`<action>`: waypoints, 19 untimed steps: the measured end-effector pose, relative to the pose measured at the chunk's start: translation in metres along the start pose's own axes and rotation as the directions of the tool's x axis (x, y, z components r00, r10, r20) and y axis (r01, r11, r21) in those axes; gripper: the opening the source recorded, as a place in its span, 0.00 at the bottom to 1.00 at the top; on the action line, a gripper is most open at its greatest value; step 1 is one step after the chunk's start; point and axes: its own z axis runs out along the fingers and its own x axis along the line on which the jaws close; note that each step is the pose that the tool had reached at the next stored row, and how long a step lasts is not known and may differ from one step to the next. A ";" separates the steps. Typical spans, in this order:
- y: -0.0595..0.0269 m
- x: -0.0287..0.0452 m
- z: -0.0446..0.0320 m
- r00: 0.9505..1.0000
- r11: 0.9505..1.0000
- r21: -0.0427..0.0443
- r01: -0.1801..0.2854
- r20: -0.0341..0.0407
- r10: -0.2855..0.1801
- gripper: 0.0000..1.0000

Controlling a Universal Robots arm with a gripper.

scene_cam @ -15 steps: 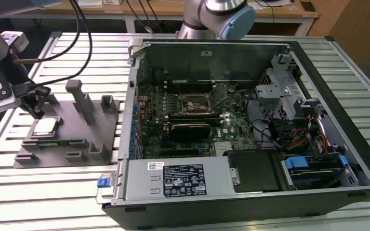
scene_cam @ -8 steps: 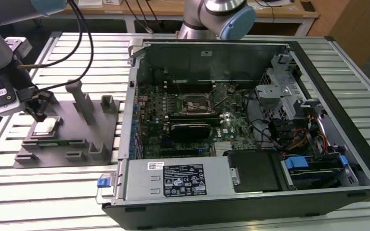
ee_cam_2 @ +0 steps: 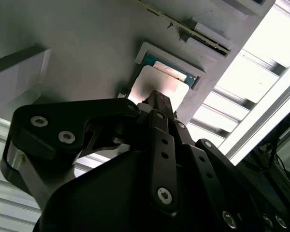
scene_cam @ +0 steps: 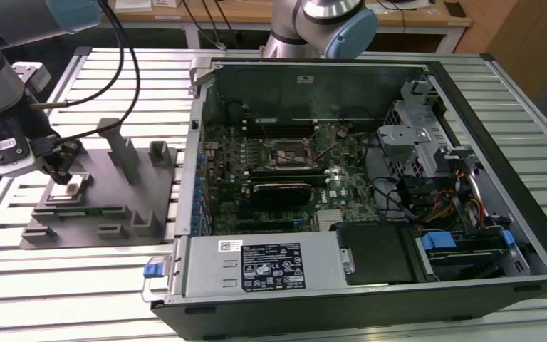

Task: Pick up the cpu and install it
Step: 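Pick up the cpu and move it towards the insertion slot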

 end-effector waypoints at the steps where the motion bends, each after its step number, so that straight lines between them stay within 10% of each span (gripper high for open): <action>1: -0.0001 0.0000 0.0009 1.000 1.000 0.000 0.000 0.000 0.000 0.11; 19: -0.0011 0.0005 0.0051 1.000 1.000 0.000 0.001 0.000 -0.001 0.23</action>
